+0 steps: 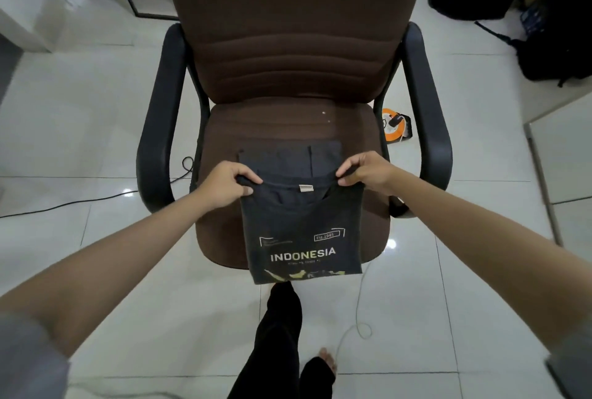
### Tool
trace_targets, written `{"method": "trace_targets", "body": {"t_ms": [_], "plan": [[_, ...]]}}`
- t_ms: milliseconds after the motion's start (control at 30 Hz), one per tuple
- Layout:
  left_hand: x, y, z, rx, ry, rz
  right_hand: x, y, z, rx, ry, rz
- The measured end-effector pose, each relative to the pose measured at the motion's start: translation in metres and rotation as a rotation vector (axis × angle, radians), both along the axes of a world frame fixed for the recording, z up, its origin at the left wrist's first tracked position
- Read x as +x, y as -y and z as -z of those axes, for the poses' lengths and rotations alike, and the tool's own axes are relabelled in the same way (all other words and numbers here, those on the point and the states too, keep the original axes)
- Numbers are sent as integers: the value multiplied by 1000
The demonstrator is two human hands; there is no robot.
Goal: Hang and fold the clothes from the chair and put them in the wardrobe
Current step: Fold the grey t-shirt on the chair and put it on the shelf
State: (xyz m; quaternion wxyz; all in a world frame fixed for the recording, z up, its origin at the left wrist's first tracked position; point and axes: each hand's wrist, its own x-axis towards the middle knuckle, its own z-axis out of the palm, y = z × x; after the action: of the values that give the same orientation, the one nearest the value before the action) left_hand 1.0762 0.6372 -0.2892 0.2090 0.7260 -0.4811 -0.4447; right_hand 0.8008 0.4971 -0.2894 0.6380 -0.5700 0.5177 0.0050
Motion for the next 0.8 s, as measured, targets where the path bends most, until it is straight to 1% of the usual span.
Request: {"method": "trace_targets", "body": {"t_ms": [167, 300, 467, 600, 733, 800], "plan": [[32, 61, 45, 48, 61, 26, 28, 62, 57, -69, -181, 11], [48, 96, 82, 73, 124, 54, 45, 92, 97, -205, -249, -42], [61, 121, 121, 97, 166, -4, 59, 118, 129, -354, -336, -113], [58, 124, 143, 118, 173, -89, 61, 118, 147, -427, -376, -97], [46, 104, 159, 37, 214, -211, 53, 92, 151, -507, -355, 45], [35, 87, 159, 38, 248, -291, 46, 72, 153, -528, -378, 92]]}}
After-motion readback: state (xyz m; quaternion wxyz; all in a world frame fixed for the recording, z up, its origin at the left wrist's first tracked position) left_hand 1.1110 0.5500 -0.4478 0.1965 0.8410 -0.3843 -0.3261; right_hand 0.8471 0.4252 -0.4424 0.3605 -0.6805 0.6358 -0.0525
